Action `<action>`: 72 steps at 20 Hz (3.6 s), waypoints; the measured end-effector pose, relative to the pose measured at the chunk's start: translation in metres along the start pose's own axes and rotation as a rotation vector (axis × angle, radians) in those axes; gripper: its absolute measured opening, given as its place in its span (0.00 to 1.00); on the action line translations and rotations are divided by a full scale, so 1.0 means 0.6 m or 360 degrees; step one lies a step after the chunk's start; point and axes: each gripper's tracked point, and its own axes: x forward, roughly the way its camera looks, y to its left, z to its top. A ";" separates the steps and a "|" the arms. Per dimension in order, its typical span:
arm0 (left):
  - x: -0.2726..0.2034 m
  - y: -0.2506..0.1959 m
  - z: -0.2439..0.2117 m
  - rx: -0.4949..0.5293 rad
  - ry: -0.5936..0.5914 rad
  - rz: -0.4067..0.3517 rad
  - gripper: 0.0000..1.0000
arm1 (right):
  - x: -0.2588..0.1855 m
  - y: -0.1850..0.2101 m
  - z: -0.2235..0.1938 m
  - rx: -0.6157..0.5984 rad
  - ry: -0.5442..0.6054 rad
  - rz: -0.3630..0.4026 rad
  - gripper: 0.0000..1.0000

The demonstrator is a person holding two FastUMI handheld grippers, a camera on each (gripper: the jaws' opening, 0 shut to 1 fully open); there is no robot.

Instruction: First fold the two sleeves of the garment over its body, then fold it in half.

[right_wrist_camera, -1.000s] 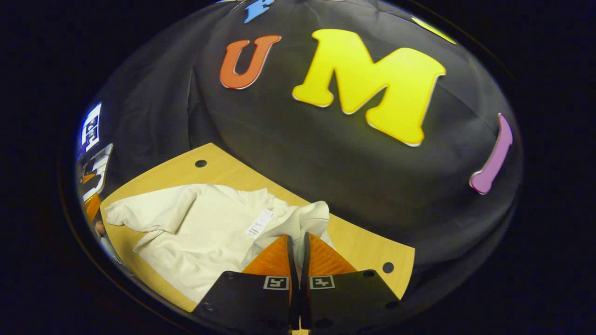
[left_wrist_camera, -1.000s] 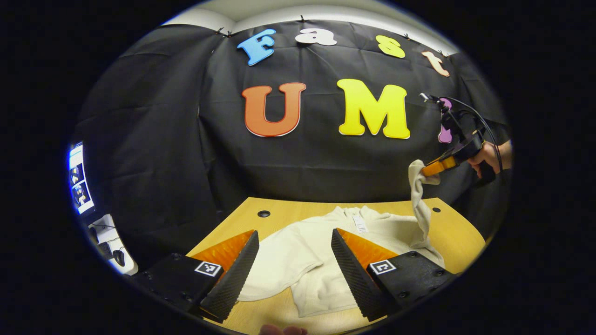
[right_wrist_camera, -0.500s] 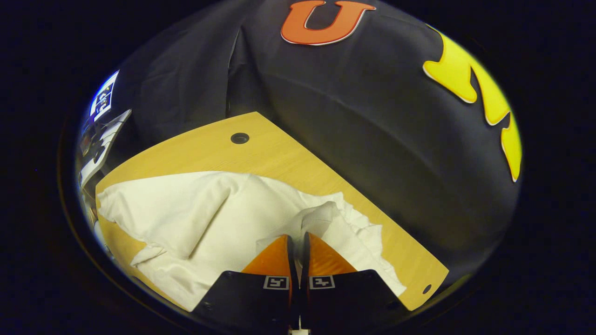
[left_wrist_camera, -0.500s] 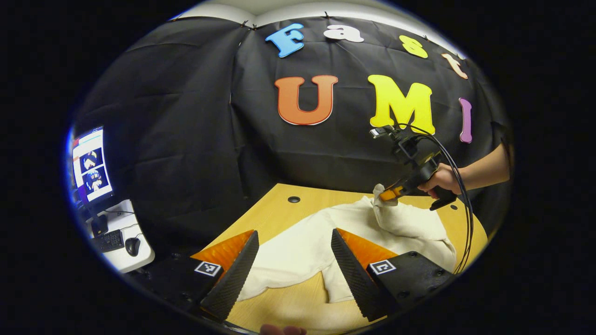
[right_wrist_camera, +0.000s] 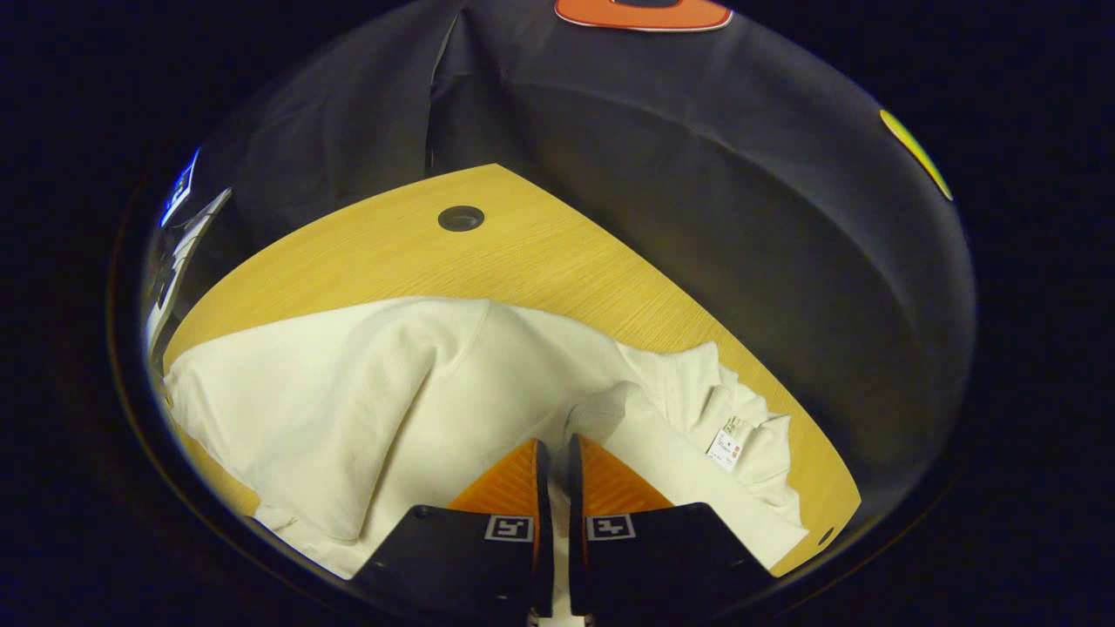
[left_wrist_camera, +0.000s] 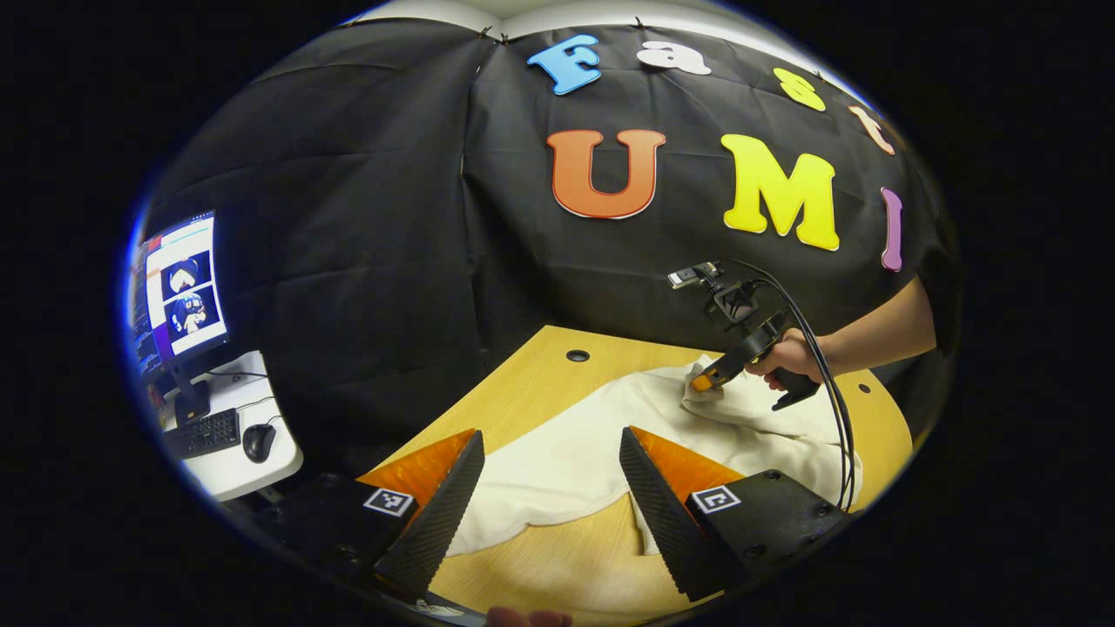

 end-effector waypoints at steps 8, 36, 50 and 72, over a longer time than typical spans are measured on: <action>0.015 0.003 -0.001 0.0053 -0.0005 -0.0010 1.00 | -0.064 0.048 0.071 0.0092 -0.0318 0.0178 0.74; 0.050 0.251 -0.301 0.0302 0.0463 0.0010 1.00 | -0.568 0.104 -0.088 0.0190 -0.0770 0.0256 0.92; 0.058 0.214 -0.308 0.0190 0.0649 -0.0296 0.61 | -0.593 0.127 -0.111 0.0209 -0.0763 0.0235 0.93; 0.061 0.103 -0.081 0.0087 0.0465 -0.0429 0.03 | -0.654 0.016 -0.196 0.0545 -0.0870 0.0118 0.93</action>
